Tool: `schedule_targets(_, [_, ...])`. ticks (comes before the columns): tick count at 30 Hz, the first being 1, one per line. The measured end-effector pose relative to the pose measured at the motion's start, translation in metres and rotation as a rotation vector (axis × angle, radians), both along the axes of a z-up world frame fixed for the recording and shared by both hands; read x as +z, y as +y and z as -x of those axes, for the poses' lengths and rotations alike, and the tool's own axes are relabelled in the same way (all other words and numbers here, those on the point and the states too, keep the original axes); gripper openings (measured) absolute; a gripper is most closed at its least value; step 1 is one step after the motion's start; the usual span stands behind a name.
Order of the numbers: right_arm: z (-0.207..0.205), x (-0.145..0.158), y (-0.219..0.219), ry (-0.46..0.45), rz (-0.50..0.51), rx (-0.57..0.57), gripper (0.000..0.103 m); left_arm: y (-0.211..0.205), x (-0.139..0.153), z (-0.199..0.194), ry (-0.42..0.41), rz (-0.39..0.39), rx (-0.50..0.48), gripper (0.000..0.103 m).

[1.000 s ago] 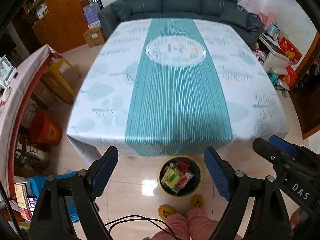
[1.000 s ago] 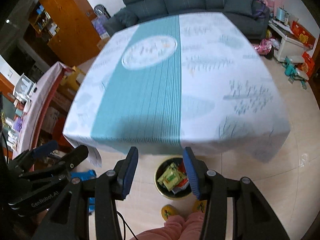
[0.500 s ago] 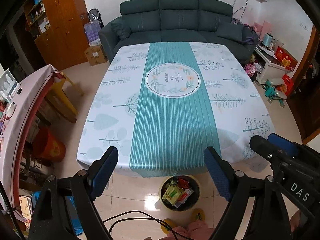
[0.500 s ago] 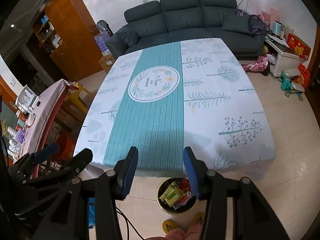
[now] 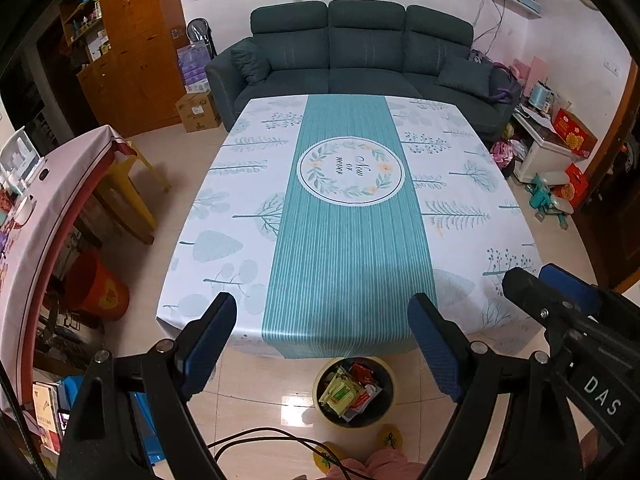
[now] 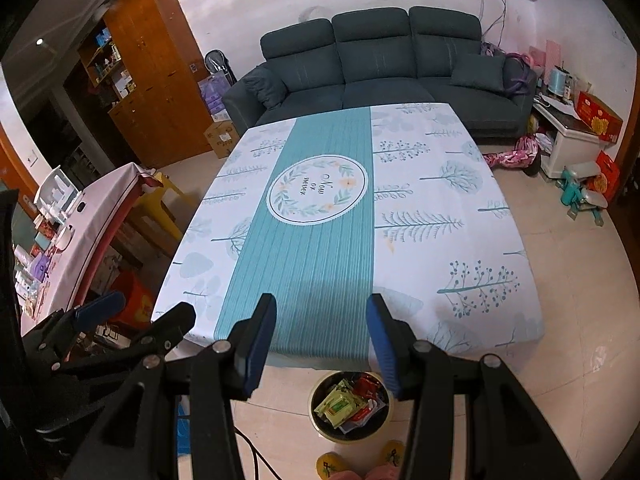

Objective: Collect trash

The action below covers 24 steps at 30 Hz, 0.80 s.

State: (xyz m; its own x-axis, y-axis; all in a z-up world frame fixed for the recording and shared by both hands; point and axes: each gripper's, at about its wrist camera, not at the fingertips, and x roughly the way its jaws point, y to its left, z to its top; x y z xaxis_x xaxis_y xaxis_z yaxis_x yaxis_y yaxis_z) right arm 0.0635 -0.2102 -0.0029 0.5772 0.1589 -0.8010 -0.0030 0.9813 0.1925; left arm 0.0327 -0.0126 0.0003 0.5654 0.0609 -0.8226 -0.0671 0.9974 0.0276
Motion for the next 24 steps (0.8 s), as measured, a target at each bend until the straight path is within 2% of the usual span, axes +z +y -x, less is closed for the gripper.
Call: schedule_targets(24, [0.0058,-0.0031,0.0003,0.014,-0.014,-0.013,0.047,-0.0035,-0.0016,0.0054,0.015,-0.016,0.0,0.086])
